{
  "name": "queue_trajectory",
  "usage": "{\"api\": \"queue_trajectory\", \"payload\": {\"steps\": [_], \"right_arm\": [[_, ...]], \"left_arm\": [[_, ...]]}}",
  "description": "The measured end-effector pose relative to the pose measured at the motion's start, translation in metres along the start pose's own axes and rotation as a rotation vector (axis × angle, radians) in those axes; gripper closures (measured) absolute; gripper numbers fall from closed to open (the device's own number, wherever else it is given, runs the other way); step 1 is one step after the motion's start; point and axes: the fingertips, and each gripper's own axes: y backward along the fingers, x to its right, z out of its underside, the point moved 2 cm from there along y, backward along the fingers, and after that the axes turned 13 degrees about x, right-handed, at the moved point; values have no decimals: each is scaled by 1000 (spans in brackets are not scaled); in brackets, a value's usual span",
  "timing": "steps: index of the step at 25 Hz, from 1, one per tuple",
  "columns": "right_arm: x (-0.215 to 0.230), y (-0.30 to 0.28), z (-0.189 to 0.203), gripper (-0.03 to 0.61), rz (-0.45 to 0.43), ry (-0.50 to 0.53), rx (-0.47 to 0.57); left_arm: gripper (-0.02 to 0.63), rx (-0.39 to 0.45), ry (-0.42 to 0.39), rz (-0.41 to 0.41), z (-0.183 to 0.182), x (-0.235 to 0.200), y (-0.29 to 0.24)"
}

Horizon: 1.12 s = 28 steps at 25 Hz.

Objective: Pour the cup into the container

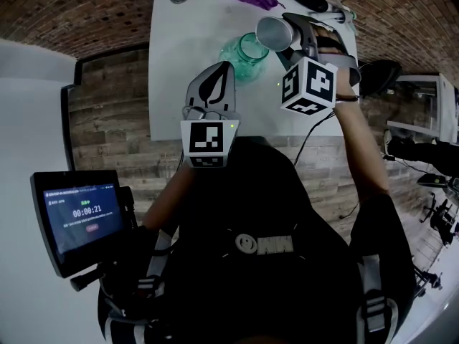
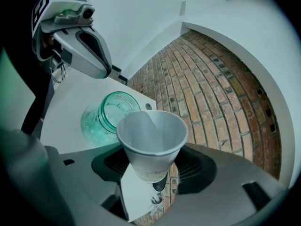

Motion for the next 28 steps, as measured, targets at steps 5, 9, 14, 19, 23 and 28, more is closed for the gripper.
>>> {"api": "queue_trajectory", "payload": {"steps": [5, 9, 14, 19, 23, 28], "right_arm": [[1, 1, 0, 291, 2, 18, -6], [2, 1, 0, 291, 4, 23, -7], [2, 0, -1, 291, 6, 32, -5], [2, 0, -1, 291, 5, 43, -5], [2, 0, -2, 291, 7, 61, -7], [2, 1, -3, 291, 4, 70, -1]], "left_arm": [[614, -2, 2, 4, 0, 2, 0], [614, -1, 1, 4, -1, 2, -1], [614, 0, -1, -2, 0, 0, -1], [614, 2, -2, -2, -1, 0, -2], [614, 5, 1, -2, -1, 1, -2], [614, 7, 1, 5, -1, 3, -3]]}}
